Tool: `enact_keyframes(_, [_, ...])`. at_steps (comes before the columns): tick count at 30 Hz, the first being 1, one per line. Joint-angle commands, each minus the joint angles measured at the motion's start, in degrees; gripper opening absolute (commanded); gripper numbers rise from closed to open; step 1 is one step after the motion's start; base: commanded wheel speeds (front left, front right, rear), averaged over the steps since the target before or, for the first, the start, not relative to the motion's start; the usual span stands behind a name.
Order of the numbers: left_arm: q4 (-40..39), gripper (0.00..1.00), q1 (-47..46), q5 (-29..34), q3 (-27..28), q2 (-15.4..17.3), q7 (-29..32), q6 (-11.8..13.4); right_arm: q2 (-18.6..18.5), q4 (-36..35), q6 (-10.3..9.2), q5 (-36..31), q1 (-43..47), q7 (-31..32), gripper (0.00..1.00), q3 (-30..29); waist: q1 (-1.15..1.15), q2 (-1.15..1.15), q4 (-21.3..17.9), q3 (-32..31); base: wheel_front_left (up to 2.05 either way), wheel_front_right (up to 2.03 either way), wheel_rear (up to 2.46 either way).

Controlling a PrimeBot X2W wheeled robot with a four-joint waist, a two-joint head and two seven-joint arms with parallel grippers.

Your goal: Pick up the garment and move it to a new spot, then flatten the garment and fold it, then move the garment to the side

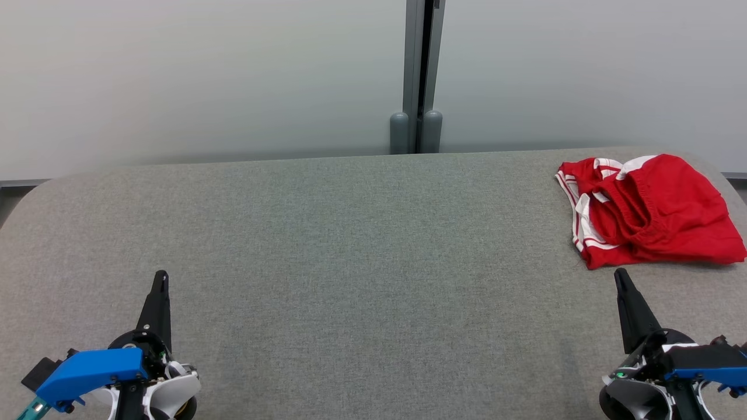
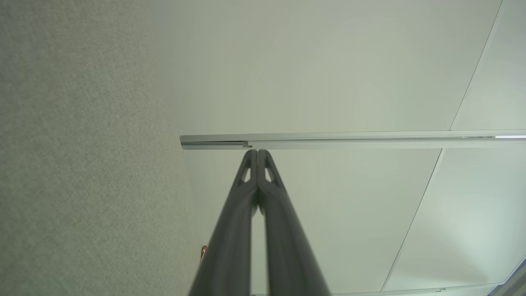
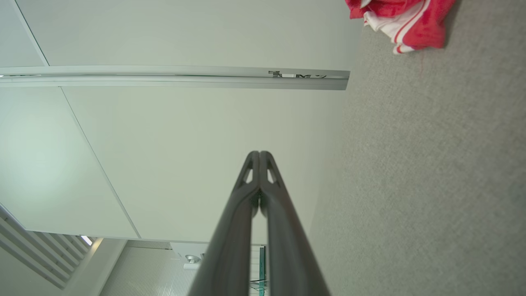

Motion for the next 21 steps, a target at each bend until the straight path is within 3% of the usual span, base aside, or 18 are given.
enact_keyframes(1, [-0.2, 0.00, -0.6, -0.1, 0.1, 0.0, 0.2, -0.2, 0.0, -0.2, 0.02, 0.1, -0.8, 0.2, 0.00, -0.2, 0.00, -0.01, 0.0, 0.0, 0.00, 0.00, 0.00])
enact_keyframes(21, [-0.2, 0.00, -0.5, -0.1, 0.1, 0.0, 0.2, -0.2, 0.0, -0.2, 0.02, 0.1, -0.8, 0.2, 0.00, -0.2, 0.00, -0.01, 0.0, 0.0, 0.00, 0.00, 0.00])
